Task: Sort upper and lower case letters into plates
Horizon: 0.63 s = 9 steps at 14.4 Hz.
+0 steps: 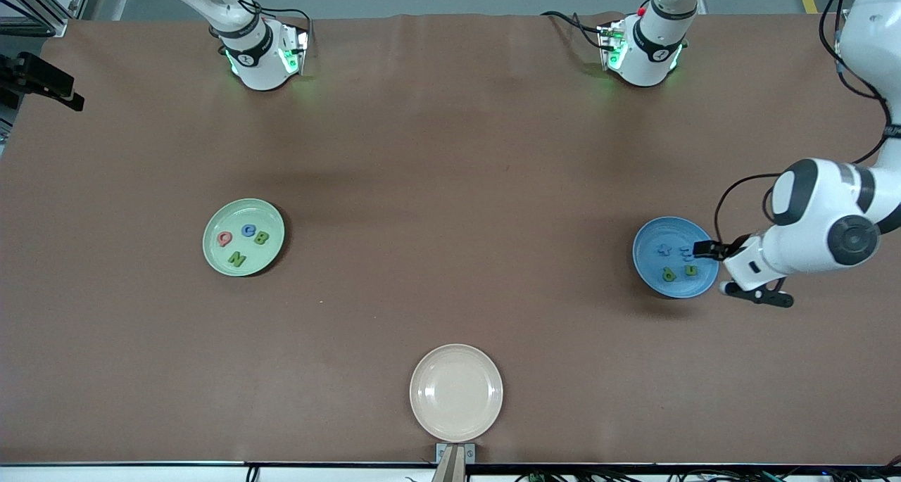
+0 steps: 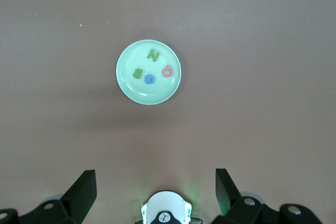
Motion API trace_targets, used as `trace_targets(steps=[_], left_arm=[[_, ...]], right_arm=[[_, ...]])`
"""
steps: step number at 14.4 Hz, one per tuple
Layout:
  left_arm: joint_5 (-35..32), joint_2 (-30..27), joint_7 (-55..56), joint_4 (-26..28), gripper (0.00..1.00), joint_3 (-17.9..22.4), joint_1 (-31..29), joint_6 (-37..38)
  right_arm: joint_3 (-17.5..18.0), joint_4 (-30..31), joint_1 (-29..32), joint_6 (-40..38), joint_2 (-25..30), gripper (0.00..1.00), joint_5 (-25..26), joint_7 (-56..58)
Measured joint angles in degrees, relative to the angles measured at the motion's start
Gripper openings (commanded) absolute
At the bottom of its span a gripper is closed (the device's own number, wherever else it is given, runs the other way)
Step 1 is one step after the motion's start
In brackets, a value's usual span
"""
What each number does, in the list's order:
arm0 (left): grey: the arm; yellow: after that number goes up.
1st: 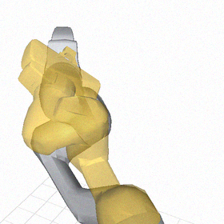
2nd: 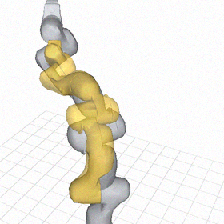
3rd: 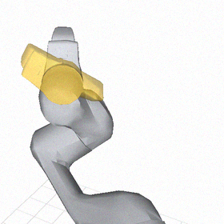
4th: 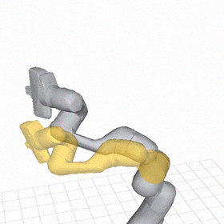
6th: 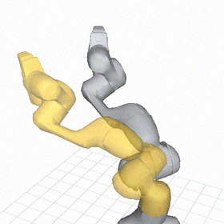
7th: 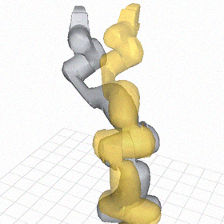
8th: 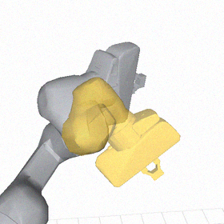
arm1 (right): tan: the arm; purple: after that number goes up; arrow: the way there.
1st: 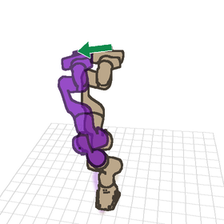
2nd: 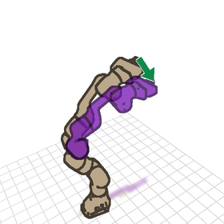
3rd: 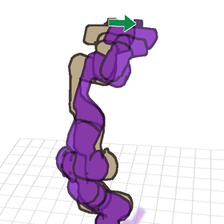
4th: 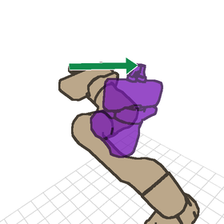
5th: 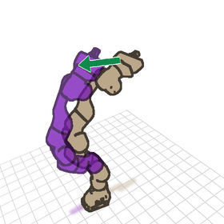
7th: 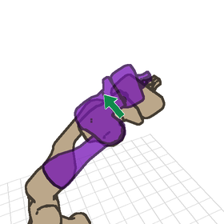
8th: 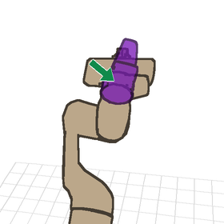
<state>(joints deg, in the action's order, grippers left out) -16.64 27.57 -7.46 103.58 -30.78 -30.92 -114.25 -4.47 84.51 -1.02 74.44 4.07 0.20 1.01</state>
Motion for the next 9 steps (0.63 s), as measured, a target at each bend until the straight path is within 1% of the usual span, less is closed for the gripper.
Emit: trace_targets(steps=[2,4,7,9], left_arm=[[6.97,-6.08,-5.8,0.07,1.0,11.06,9.11,3.42],[10.76,-10.22,-9.06,0.34,1.0,21.29,17.54,5.22],[13.97,-13.24,-10.22,0.75,1.0,31.77,26.58,6.11],[15.45,-14.18,-10.26,0.83,1.0,37.45,31.99,6.19]], right_arm=[[0.06,-0.01,0.0,1.77,0.0,1.0,-0.12,0.44],[0.12,-0.01,0.0,2.31,0.0,1.0,-1.03,0.51],[0.15,-0.02,0.0,2.34,0.0,1.0,-1.82,0.51],[0.17,-0.02,0.0,2.29,0.0,1.0,-1.91,0.53]])
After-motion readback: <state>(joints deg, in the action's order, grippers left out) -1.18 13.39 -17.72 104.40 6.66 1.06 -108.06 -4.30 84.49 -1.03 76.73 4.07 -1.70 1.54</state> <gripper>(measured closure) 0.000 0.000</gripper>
